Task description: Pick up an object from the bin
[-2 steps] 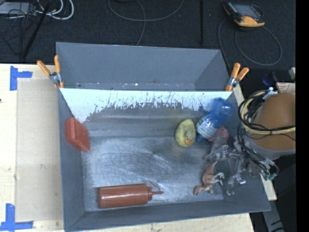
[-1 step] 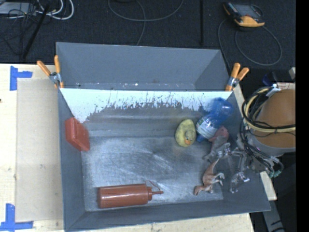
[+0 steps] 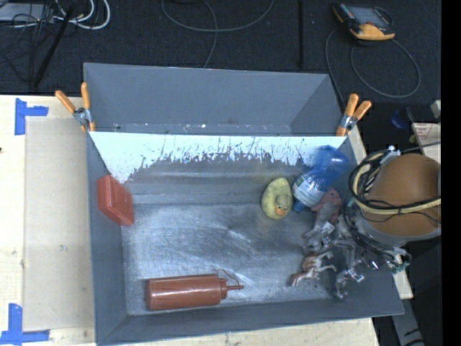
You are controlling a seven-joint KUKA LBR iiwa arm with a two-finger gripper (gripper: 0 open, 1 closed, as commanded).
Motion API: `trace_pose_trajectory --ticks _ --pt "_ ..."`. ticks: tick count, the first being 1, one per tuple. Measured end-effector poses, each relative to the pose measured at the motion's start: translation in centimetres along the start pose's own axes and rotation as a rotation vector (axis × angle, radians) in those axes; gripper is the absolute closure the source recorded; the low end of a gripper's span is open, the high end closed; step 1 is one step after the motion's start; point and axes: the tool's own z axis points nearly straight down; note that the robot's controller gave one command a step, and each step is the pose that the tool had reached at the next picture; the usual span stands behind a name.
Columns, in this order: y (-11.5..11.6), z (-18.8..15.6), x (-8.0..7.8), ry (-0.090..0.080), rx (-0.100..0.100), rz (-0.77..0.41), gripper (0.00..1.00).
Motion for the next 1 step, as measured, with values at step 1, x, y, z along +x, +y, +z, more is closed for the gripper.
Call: trace_pose_trajectory --ticks 1 --pt "0.12 1.63 -0.63 -0.022 0.007 -0.034 1.00"
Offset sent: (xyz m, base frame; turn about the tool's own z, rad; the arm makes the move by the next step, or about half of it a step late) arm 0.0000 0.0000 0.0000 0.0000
